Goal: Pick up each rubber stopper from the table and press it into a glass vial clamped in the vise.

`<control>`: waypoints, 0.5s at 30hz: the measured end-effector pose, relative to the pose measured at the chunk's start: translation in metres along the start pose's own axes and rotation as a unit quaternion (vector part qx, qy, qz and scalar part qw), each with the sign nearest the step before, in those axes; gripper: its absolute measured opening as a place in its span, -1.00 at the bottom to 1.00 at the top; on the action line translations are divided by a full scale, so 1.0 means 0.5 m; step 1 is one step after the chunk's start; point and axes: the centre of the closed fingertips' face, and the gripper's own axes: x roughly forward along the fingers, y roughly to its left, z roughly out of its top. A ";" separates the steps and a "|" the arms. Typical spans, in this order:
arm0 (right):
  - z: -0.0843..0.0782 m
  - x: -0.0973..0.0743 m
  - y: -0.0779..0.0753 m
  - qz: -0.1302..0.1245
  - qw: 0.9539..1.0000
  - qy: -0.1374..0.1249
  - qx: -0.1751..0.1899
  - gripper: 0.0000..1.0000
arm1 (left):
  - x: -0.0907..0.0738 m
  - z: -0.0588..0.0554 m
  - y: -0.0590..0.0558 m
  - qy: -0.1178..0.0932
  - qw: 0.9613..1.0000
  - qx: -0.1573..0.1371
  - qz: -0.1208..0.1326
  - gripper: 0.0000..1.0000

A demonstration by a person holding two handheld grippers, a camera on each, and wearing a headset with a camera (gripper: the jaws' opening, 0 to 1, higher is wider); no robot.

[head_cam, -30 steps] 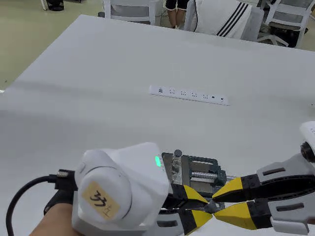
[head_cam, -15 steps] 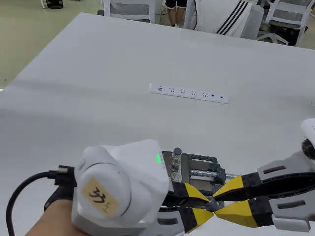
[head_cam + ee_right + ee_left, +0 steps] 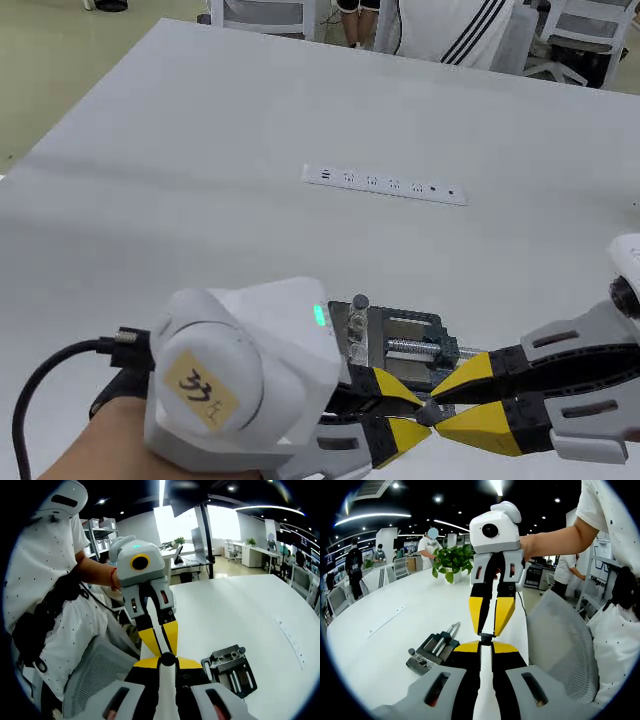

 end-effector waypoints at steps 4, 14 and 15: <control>0.003 0.003 -0.002 -0.001 1.000 0.003 -0.002 -0.88 | 0.000 0.001 0.000 -0.002 1.000 -0.002 0.001 -0.92; 0.002 0.012 -0.005 -0.001 1.000 0.014 -0.002 -0.89 | -0.001 -0.008 0.003 -0.006 1.000 -0.005 0.003 -0.91; 0.001 0.013 -0.005 -0.001 1.000 0.015 -0.001 -0.89 | -0.001 -0.010 0.004 -0.007 1.000 -0.005 0.003 -0.91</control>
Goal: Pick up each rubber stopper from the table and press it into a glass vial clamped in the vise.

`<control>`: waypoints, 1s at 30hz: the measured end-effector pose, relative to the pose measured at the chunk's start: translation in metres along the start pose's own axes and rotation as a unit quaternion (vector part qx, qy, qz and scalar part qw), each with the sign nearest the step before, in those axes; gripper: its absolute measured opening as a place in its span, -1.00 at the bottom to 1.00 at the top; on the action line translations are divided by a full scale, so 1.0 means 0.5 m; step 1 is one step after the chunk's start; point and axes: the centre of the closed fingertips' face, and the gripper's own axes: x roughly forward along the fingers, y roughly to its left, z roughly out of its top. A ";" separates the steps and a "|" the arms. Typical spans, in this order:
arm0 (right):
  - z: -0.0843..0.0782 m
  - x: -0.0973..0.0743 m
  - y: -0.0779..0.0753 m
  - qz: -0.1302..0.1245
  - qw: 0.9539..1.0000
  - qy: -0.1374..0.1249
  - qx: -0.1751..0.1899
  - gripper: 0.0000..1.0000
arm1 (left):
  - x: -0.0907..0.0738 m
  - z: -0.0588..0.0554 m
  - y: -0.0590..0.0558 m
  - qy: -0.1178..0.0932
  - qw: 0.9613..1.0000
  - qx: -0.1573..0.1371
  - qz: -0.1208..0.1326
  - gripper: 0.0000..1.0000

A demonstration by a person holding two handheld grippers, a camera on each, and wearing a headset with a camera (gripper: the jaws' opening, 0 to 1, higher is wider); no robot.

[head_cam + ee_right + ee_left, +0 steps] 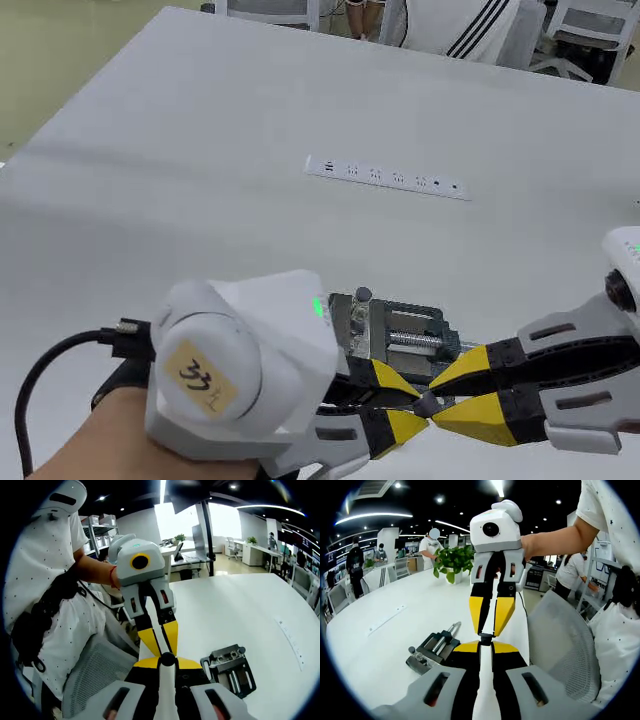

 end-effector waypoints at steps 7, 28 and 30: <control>0.001 0.006 -0.005 0.002 1.000 0.007 0.006 -0.89 | -0.005 -0.005 0.002 -0.008 1.000 -0.005 0.002 -0.88; 0.025 0.012 -0.106 -0.035 0.998 0.048 0.006 -0.89 | -0.052 -0.047 0.086 -0.015 0.998 -0.028 0.054 -0.52; 0.028 0.016 -0.127 -0.045 0.998 0.053 0.008 -0.89 | -0.058 -0.052 0.098 -0.016 0.997 -0.031 0.063 -0.47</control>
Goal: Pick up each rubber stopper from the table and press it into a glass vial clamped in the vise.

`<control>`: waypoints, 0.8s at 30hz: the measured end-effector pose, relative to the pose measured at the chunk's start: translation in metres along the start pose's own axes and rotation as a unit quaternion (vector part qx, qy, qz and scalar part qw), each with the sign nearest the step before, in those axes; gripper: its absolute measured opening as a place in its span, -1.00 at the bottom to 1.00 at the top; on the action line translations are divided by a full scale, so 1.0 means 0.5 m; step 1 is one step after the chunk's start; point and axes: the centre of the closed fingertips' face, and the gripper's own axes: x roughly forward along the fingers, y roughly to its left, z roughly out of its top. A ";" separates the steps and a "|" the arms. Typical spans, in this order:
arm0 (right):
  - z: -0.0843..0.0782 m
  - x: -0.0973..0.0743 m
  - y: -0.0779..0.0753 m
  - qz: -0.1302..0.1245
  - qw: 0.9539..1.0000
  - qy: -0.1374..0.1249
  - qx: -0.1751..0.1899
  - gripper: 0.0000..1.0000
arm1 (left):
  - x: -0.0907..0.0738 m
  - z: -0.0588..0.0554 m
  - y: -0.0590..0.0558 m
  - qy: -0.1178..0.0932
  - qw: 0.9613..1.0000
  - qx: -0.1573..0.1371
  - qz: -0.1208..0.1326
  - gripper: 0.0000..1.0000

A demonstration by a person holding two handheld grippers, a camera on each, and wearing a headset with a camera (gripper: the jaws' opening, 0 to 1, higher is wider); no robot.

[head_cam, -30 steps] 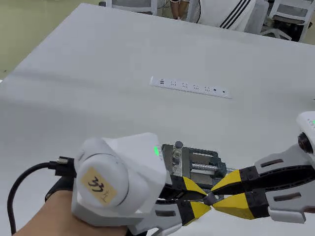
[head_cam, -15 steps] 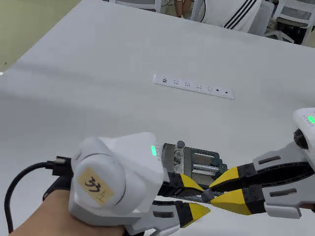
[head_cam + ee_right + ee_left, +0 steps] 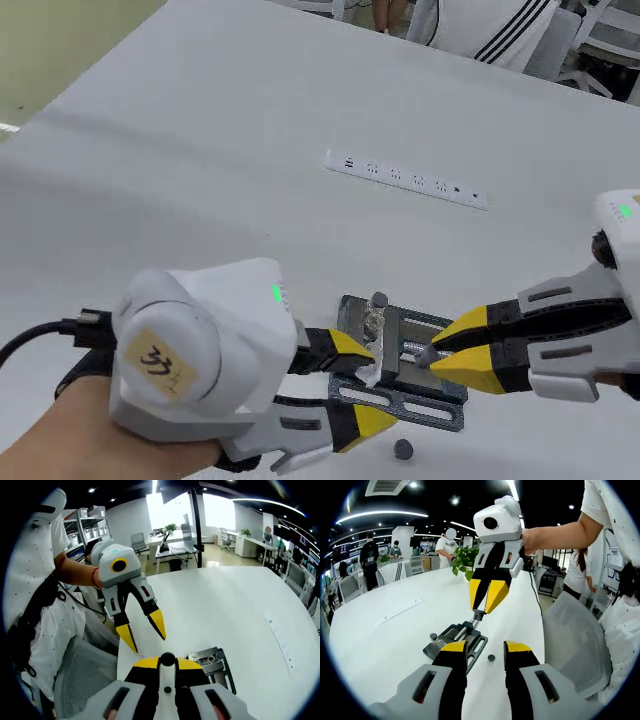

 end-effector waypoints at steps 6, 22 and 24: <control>0.005 0.017 -0.051 -0.024 1.000 0.020 0.005 -0.89 | -0.009 -0.015 0.039 -0.002 1.000 -0.009 0.021 -0.30; -0.031 0.085 -0.154 -0.062 0.993 0.103 0.003 -0.89 | -0.006 -0.070 0.111 0.002 0.999 -0.019 0.049 0.19; -0.034 0.095 -0.160 -0.063 0.992 0.107 0.006 -0.89 | -0.004 -0.076 0.114 0.003 0.999 -0.018 0.049 0.23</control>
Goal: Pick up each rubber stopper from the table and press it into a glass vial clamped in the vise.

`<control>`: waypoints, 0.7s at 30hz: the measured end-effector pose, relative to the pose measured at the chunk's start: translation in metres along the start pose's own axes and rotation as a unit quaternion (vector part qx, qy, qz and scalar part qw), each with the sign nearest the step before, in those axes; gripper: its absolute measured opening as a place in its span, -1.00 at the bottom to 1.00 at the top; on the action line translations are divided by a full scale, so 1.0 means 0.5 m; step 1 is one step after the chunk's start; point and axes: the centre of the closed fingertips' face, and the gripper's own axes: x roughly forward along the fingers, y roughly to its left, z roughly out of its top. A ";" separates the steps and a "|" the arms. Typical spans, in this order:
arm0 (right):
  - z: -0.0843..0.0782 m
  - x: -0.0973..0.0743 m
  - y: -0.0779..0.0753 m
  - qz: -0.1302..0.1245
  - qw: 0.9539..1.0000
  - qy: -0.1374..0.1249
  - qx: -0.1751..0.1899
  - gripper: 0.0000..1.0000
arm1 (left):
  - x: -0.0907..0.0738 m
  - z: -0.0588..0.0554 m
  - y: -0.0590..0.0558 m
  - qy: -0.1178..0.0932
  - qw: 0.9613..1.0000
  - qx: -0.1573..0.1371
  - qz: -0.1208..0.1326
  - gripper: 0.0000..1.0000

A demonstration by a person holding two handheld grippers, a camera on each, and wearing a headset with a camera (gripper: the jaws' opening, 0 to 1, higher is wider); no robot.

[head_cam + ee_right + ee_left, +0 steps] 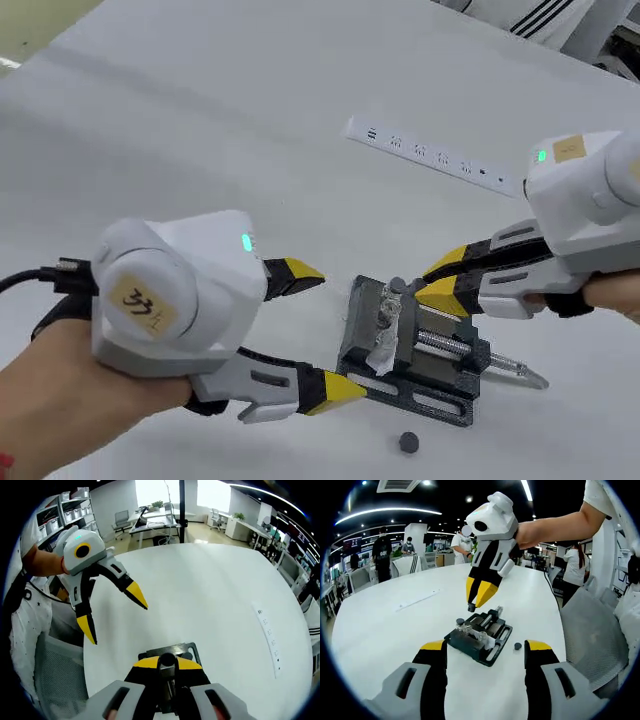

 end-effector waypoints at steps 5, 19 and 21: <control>-0.014 0.023 -0.008 -0.005 1.000 0.025 -0.009 -0.89 | 0.002 -0.008 0.009 -0.007 1.000 0.003 0.003 0.40; -0.038 0.060 -0.018 -0.008 0.998 0.061 -0.020 -0.89 | 0.006 -0.008 -0.007 -0.018 1.000 0.005 -0.008 0.56; -0.042 0.064 -0.019 -0.008 0.998 0.065 -0.022 -0.89 | 0.005 -0.008 -0.008 -0.018 1.000 0.005 -0.008 0.57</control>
